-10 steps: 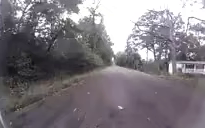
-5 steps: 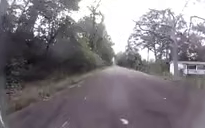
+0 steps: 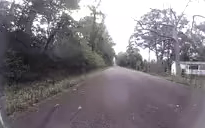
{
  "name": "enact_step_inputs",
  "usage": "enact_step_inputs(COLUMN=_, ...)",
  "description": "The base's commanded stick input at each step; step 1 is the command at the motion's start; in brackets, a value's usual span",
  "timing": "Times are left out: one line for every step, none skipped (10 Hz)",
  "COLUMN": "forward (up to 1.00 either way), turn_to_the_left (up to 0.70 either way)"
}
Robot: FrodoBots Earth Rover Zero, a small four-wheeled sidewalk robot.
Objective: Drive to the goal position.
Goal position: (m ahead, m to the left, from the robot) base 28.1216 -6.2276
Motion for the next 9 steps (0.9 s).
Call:
enact_step_inputs(forward=0.70, turn_to_the_left=0.00)
enact_step_inputs(forward=0.70, turn_to_the_left=0.00)
enact_step_inputs(forward=0.70, turn_to_the_left=0.00)
enact_step_inputs(forward=0.70, turn_to_the_left=0.00)
enact_step_inputs(forward=0.70, turn_to_the_left=0.00)
enact_step_inputs(forward=0.70, turn_to_the_left=0.00)
enact_step_inputs(forward=0.70, turn_to_the_left=0.00)
enact_step_inputs(forward=0.70, turn_to_the_left=0.00)
enact_step_inputs(forward=0.70, turn_to_the_left=0.00)
